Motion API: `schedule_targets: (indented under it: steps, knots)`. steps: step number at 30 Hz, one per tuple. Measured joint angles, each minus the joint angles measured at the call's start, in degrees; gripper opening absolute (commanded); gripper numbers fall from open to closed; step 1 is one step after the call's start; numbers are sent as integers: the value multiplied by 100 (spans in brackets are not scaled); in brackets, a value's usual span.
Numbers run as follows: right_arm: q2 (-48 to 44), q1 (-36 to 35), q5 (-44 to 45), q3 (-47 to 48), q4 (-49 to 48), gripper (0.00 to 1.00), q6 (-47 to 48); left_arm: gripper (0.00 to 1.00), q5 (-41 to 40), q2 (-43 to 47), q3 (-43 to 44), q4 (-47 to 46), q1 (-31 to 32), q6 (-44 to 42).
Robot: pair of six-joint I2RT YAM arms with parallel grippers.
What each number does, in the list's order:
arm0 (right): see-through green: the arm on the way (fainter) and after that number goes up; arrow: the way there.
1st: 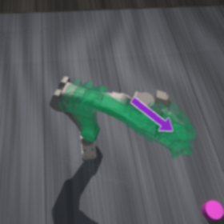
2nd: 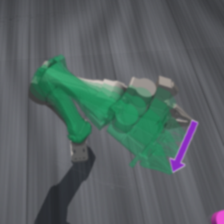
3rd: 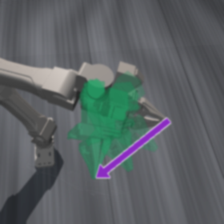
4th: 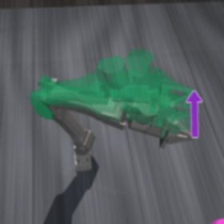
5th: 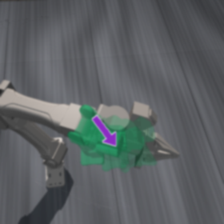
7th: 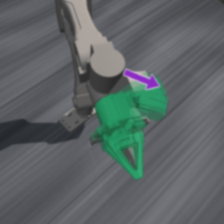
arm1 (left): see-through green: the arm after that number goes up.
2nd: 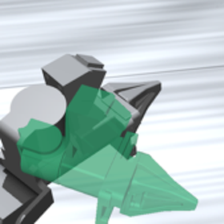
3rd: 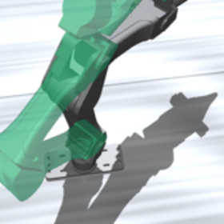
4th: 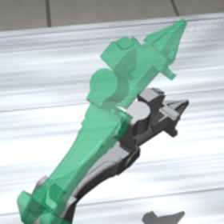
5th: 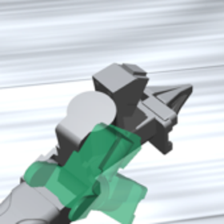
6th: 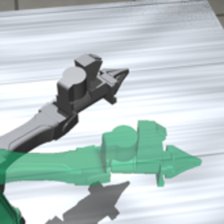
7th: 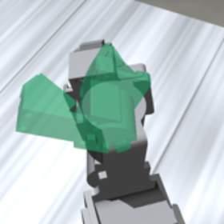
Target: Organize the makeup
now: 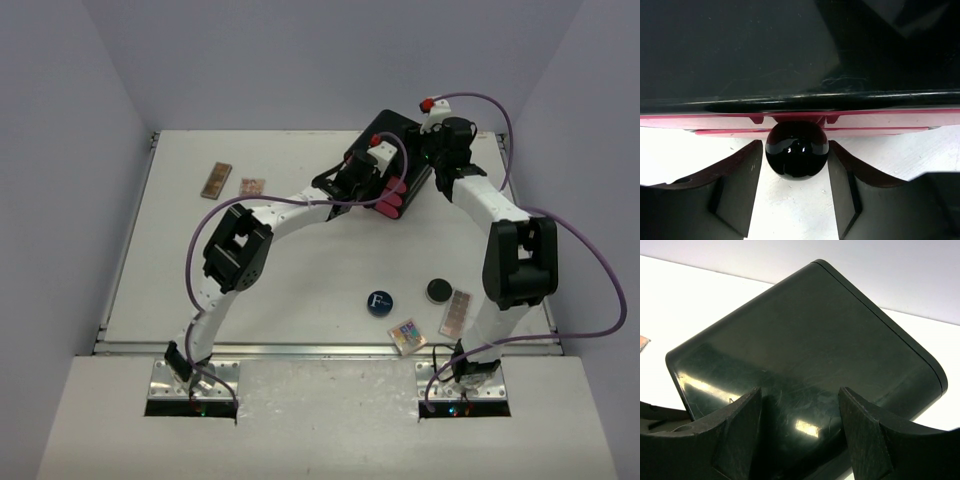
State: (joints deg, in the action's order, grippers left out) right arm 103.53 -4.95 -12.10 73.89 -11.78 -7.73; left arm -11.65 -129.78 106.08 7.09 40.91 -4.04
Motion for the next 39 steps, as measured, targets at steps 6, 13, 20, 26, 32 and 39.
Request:
schedule_targets:
  steps: [6, 13, 20, 26, 32, 39]
  knots:
    - [-9, 0, 2, -13, -2, 64, -2, 48, 27, -175, 32, 1, 0, 5]
    - [-30, 0, 3, -49, -25, 64, 6, 28, 67, -340, 86, 40, 2, 46]
    - [-84, 0, 7, -117, -35, 64, 20, 4, 45, -343, 87, 48, 7, 88]
    - [-88, 0, 7, -135, -65, 64, 20, 0, 42, -343, 87, 48, 7, 88]
    - [-88, 0, 16, -136, -63, 64, 22, 0, 49, -16, -443, -83, 13, 86]
    - [-90, 0, 35, -136, -58, 64, 22, 0, 103, 968, -1801, -53, 39, 78]
